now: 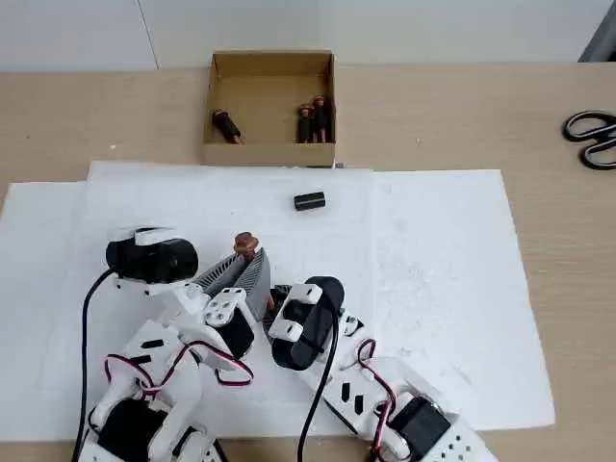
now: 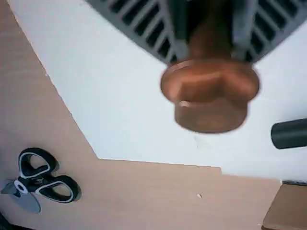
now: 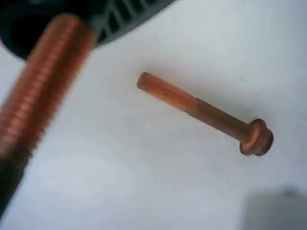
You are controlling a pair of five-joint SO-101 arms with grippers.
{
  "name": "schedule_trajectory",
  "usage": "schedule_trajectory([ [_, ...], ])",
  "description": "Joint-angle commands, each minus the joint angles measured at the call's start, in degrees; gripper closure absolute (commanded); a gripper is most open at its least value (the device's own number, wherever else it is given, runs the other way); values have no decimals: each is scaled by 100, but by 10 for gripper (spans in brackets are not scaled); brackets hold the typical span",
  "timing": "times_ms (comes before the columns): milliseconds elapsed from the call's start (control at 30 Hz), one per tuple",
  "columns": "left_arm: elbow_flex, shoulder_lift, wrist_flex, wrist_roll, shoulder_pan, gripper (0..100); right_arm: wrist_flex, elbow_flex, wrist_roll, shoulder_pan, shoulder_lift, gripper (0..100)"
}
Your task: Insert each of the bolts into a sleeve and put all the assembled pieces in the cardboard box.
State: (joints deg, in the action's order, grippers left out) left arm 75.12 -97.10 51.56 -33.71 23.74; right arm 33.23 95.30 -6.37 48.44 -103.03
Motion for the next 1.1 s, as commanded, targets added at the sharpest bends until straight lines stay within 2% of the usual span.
schedule_trajectory([
  [0, -295, -53, -193, -18, -26, 995, 13, -281, -44, 31, -84, 995],
  [133, -479, -35, -193, -18, -53, 995, 462, -422, -26, 31, -84, 995],
  [233, -453, -35, -193, -18, -343, 995, 611, -571, -18, 31, -84, 995],
  [433, -321, -35, -237, -35, -387, 995, 558, -598, -18, 57, -84, 995],
  [667, -180, -62, -237, -44, -387, 995, 558, -756, -18, 585, -84, 995],
  [1067, -163, -79, -193, -44, -387, 995, 558, -721, -26, 585, -84, 995],
])
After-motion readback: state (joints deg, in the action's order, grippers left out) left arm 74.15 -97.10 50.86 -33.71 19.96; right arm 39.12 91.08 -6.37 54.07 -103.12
